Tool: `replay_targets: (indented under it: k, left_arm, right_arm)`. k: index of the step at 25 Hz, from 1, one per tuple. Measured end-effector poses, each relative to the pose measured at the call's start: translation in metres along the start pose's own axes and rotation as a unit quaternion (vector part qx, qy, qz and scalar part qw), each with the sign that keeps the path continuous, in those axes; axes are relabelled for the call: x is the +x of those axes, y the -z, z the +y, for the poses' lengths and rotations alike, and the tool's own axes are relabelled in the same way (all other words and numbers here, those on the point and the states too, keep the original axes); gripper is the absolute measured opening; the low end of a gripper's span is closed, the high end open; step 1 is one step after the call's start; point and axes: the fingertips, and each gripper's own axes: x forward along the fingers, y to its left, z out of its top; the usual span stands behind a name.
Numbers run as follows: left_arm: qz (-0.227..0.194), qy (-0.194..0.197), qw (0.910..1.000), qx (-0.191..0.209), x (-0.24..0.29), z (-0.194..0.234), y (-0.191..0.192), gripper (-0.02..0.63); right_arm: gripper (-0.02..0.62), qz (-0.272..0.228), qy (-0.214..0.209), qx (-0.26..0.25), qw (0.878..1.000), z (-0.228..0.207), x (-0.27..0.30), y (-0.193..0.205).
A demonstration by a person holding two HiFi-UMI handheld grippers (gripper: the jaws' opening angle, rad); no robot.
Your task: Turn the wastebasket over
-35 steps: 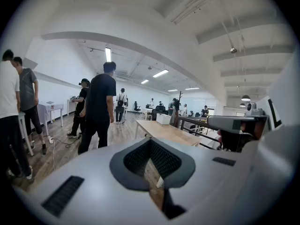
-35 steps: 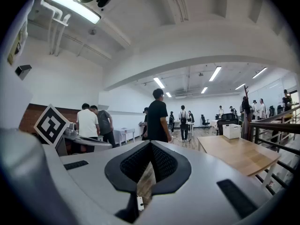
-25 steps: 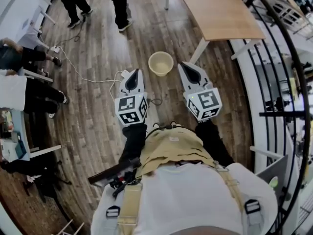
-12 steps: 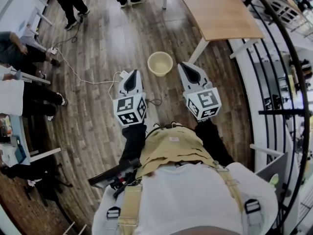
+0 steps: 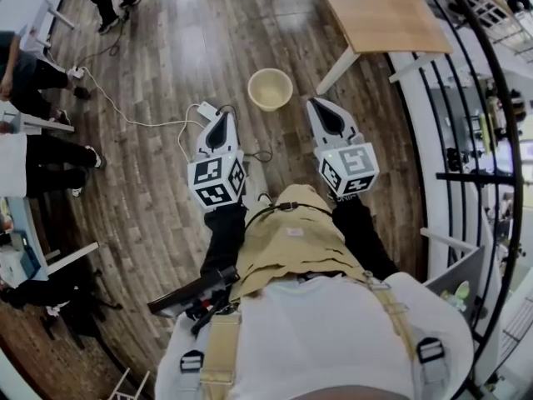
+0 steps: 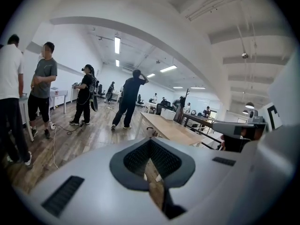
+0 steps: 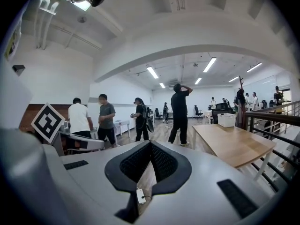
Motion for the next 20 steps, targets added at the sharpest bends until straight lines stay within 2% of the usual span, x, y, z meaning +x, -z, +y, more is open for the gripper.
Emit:
replay_targets:
  k: [5, 11, 15, 20]
  left_arm:
    - [0.02, -0.004, 0.9997, -0.013, 0.021, 0.018, 0.011, 0.002]
    - [0.038, -0.019, 0.999, -0.013, 0.079, 0.02, 0.006, 0.002]
    - [0.045, -0.04, 0.9982, -0.006, 0.127, 0.034, -0.004, 0.002]
    - [0.054, -0.061, 0.9965, 0.016, 0.206, 0.037, -0.046, 0.002]
  right_arm:
    - [0.021, 0.022, 0.014, 0.014, 1.0, -0.012, 0.017, 0.02]
    - [0.021, 0.03, 0.007, 0.031, 0.999, -0.061, 0.061, 0.026]
    - [0.021, 0.031, -0.009, 0.048, 0.998, -0.093, 0.116, 0.032]
    - [0.021, 0.026, -0.053, 0.053, 0.997, -0.141, 0.192, 0.003]
